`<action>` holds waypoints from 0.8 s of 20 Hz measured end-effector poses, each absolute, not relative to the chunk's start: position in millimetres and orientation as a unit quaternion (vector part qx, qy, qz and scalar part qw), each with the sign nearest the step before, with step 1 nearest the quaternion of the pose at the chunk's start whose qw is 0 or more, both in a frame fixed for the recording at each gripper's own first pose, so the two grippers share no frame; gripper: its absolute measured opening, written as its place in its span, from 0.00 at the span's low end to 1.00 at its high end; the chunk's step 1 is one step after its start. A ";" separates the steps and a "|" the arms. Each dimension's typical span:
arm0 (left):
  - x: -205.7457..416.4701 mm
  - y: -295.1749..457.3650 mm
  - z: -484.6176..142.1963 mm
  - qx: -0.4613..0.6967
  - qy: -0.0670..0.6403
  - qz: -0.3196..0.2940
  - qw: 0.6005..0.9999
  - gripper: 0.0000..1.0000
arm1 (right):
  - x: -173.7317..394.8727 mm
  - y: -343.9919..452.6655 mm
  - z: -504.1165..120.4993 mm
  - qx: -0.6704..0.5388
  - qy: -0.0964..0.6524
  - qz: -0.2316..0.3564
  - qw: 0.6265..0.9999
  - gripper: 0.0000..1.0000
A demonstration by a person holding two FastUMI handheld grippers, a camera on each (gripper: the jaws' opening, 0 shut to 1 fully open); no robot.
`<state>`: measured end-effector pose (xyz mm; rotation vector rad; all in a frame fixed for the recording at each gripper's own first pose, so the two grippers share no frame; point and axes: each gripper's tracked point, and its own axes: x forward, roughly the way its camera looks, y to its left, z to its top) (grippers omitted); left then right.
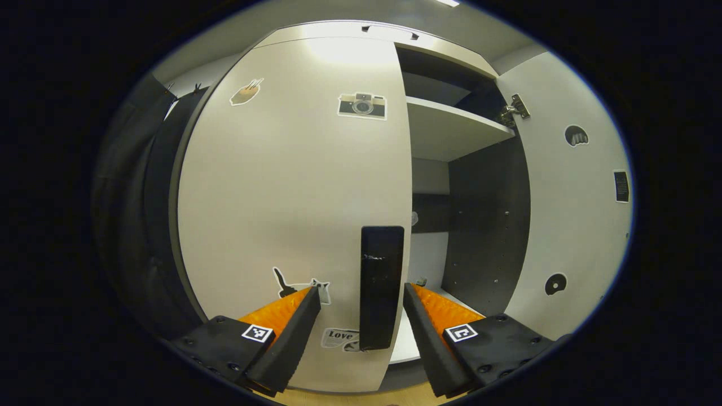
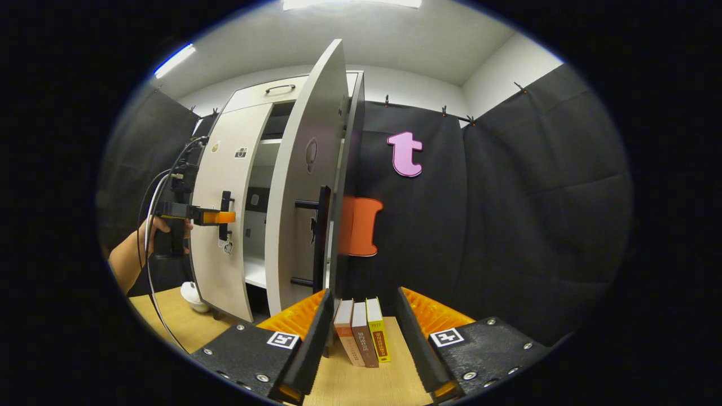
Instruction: Open the right door of the double-door shoe cabinet with the right hand, and open the left door with the left hand.
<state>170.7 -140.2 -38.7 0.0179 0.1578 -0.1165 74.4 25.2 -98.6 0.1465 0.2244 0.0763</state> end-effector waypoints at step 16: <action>172.2 -155.0 -44.5 -0.018 0.092 -0.077 0.993 0.32 | 53.1 2.5 -96.2 0.085 0.119 0.007 0.989 0.76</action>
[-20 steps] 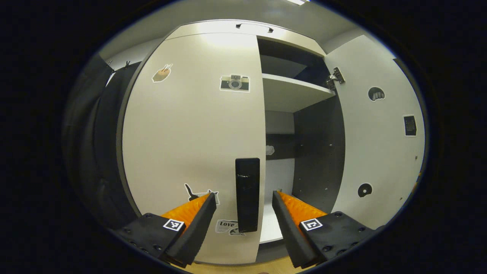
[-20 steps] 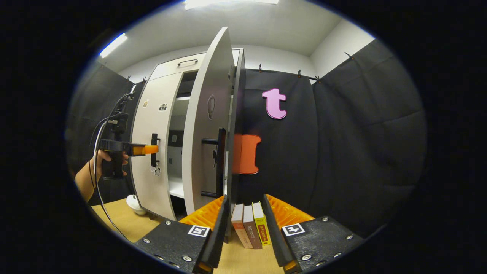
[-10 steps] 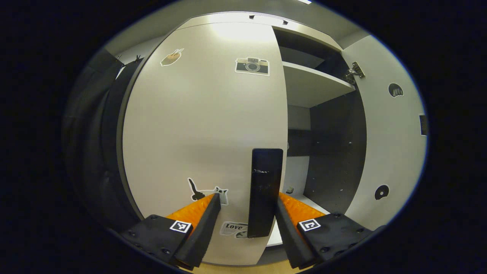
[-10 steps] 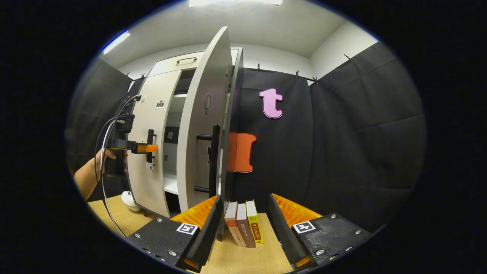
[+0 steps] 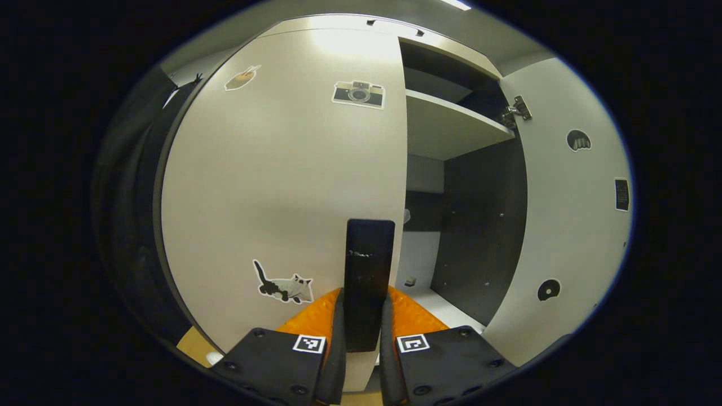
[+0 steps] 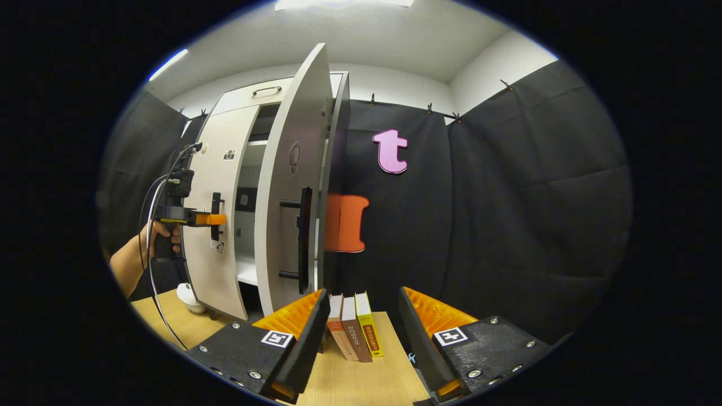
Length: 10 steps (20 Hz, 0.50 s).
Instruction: Open the right door of the double-door shoe cabinet with the right hand, and open the left door with the left hand.
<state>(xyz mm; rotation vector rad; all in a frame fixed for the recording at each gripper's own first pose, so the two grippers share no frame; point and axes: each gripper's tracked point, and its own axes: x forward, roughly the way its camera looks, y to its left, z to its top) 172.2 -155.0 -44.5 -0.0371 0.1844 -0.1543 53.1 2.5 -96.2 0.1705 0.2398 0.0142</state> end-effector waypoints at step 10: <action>123.3 -143.6 -38.3 -0.007 0.095 -0.094 0.991 0.27 | 42.0 14.4 -85.8 0.102 0.112 0.014 0.988 0.76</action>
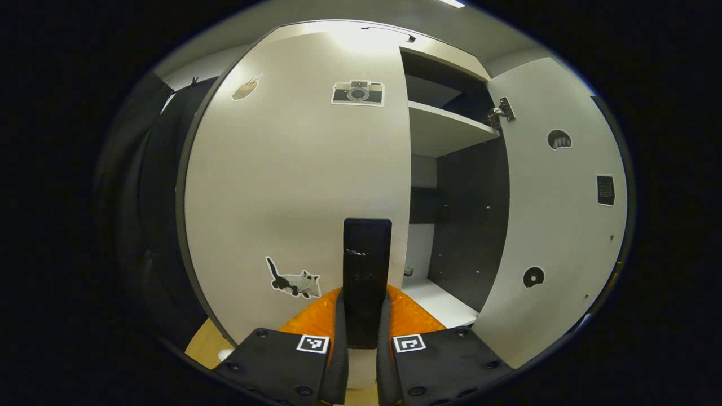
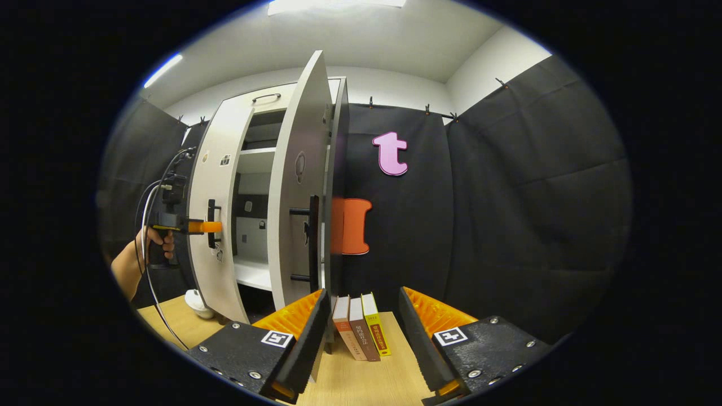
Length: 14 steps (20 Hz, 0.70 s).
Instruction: Open the right door of the double-door shoe cabinet with the right hand, and open the left door with the left hand.
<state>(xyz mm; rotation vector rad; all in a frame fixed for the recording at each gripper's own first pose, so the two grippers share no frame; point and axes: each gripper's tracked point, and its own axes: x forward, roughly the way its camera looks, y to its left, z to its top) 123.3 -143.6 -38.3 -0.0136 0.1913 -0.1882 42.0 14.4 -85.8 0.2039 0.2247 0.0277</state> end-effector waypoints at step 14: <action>29.9 -89.4 -21.8 0.006 0.061 -0.098 0.993 0.26 | 27.4 80.7 -64.7 0.160 0.105 0.088 0.978 0.76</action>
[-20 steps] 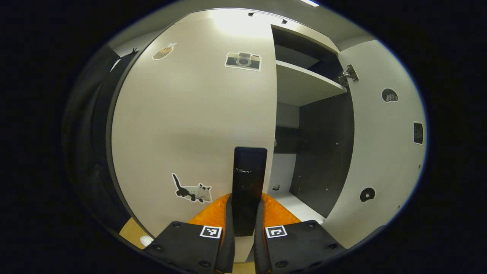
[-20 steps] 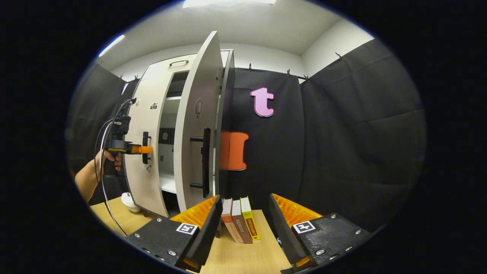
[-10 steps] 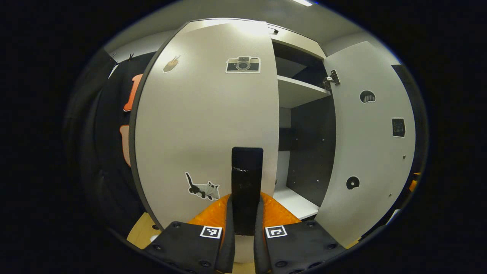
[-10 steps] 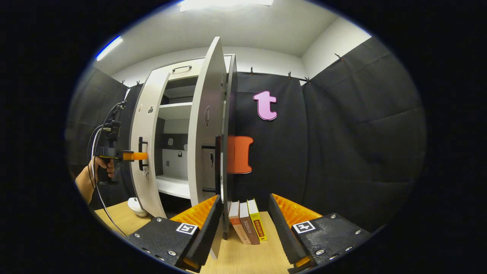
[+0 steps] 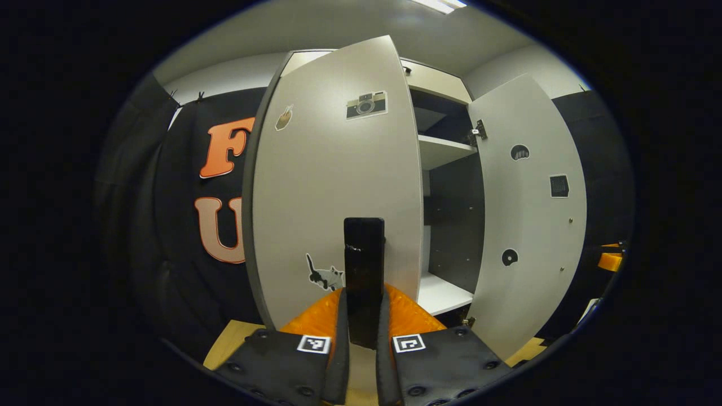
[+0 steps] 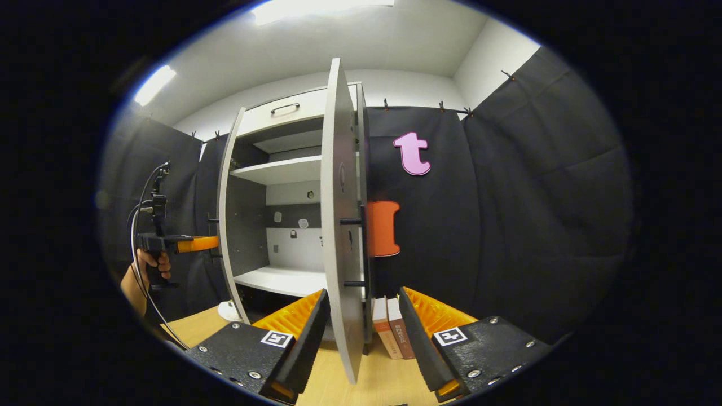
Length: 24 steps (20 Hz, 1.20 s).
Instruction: Open the right door of the double-door shoe cabinet with the right hand, and open the left door with the left hand.
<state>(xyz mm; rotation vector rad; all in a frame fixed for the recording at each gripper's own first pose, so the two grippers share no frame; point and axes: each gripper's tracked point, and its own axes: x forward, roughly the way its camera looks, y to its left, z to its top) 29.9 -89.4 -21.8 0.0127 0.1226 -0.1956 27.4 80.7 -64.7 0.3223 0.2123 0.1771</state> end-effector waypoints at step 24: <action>-18.7 88.3 -20.7 0.004 0.065 0.013 0.998 0.11 | 32.1 162.0 -35.7 0.115 0.085 0.134 0.981 0.76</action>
